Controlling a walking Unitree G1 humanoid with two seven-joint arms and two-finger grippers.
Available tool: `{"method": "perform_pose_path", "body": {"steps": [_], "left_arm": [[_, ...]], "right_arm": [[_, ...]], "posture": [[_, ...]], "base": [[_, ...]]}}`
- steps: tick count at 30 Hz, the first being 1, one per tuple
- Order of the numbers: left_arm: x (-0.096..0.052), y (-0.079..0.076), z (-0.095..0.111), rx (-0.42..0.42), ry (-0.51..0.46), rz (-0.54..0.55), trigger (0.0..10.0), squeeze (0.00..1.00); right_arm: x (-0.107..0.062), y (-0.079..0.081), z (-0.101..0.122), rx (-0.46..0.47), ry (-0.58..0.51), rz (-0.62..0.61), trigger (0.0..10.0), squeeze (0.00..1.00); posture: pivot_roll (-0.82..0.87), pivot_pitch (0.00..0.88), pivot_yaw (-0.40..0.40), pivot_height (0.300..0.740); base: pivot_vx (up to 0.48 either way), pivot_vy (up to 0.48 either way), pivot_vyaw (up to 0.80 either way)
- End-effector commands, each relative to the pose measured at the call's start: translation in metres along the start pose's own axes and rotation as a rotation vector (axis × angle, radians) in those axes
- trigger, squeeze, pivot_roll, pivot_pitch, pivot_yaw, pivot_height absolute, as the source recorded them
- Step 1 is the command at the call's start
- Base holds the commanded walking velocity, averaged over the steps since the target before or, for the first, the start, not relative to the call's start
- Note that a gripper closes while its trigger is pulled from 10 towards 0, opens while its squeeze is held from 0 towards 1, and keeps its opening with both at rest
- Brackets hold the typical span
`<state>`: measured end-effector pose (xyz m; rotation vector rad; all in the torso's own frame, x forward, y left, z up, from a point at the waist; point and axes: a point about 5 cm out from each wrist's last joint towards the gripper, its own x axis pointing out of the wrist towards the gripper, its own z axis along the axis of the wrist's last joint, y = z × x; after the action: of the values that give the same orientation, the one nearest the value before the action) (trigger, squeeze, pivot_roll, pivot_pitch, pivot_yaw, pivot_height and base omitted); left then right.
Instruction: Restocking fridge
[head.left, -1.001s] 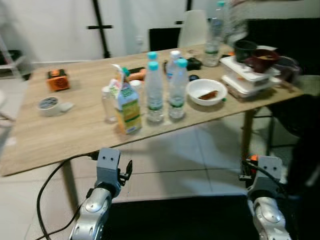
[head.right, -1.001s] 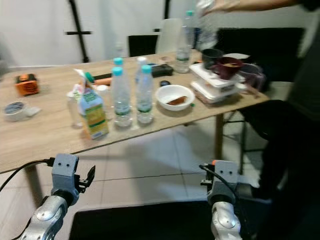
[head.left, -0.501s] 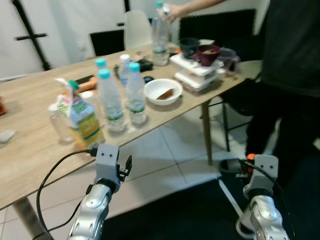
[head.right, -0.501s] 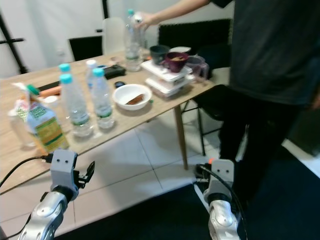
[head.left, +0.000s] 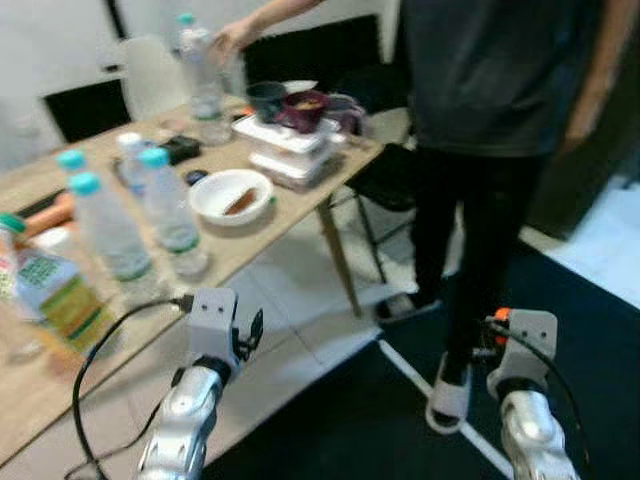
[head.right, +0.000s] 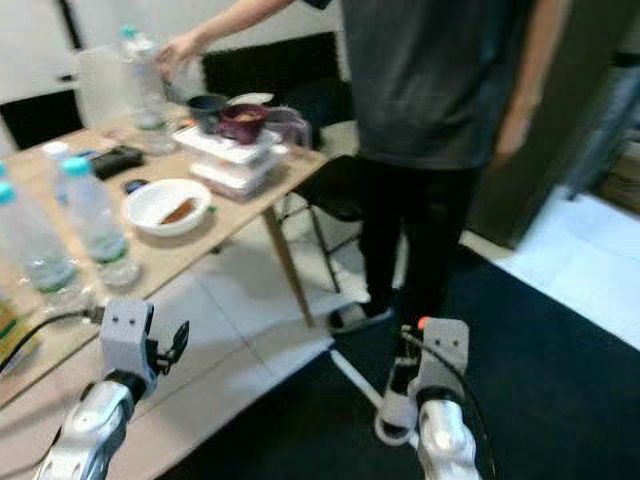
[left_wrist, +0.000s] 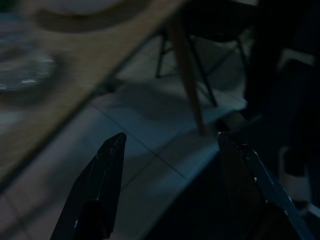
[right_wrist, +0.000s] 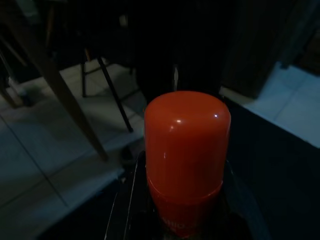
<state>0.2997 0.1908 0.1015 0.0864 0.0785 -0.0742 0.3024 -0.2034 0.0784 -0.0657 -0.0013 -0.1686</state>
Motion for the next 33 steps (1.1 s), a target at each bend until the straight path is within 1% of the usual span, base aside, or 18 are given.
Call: {"method": "perform_pose_path", "body": {"steps": [1, 33], "left_arm": [[-0.0014, 0.0000, -0.0055, -0.004, 0.019, -0.001, 10.0, 0.00], [0.0014, -0.0005, -0.0009, -0.008, 0.005, -0.005, 10.0, 0.00]], "right_arm": [[-0.0027, -0.0035, -0.0043, 0.008, 0.011, -0.011, 10.0, 0.00], [-0.0016, -0.0032, -0.0037, 0.015, 0.007, -0.011, 10.0, 0.00]], "posture": [[-0.04, 0.144, 0.041, 0.740], [-0.04, 0.147, 0.042, 0.740]], "base": [[0.000, 0.000, -0.69], [0.000, 0.000, -0.69]]}}
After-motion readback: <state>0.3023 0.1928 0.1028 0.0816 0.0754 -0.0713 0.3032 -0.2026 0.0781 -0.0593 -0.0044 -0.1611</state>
